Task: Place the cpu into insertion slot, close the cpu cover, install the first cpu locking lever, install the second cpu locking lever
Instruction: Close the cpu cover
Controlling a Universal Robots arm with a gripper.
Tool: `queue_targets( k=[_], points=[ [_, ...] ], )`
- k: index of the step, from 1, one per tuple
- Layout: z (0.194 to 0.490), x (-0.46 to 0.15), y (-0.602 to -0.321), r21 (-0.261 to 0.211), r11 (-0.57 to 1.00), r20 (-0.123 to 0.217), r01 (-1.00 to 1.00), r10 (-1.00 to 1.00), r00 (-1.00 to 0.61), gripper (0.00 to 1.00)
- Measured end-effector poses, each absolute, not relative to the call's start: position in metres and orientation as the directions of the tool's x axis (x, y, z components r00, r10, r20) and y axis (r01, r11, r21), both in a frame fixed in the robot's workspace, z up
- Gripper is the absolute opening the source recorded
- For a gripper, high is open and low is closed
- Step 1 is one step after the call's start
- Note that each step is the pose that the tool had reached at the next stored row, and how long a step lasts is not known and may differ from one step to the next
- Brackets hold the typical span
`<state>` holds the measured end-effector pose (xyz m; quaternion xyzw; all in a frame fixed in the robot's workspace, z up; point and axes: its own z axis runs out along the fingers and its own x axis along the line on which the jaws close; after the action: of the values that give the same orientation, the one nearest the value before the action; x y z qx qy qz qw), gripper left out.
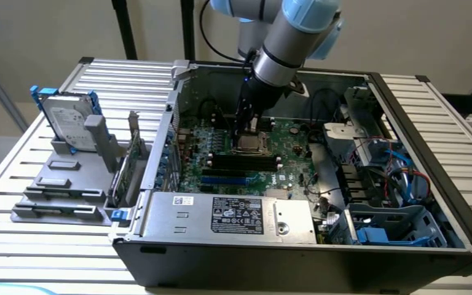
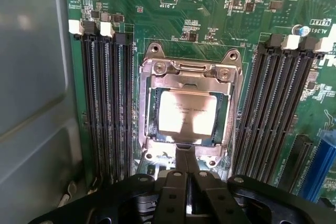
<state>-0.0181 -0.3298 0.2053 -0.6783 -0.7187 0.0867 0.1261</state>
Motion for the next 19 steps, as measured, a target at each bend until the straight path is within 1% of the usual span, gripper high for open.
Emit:
queue_targets(
  k=[11, 19],
  points=[
    [0.198, -0.020, -0.330, -0.297, 0.056, 0.064, 0.953, 0.997, -0.038, 0.11],
    [0.217, -0.028, -0.333, -0.299, 0.056, 0.067, 0.953, 0.997, -0.038, 0.11]
  ],
)
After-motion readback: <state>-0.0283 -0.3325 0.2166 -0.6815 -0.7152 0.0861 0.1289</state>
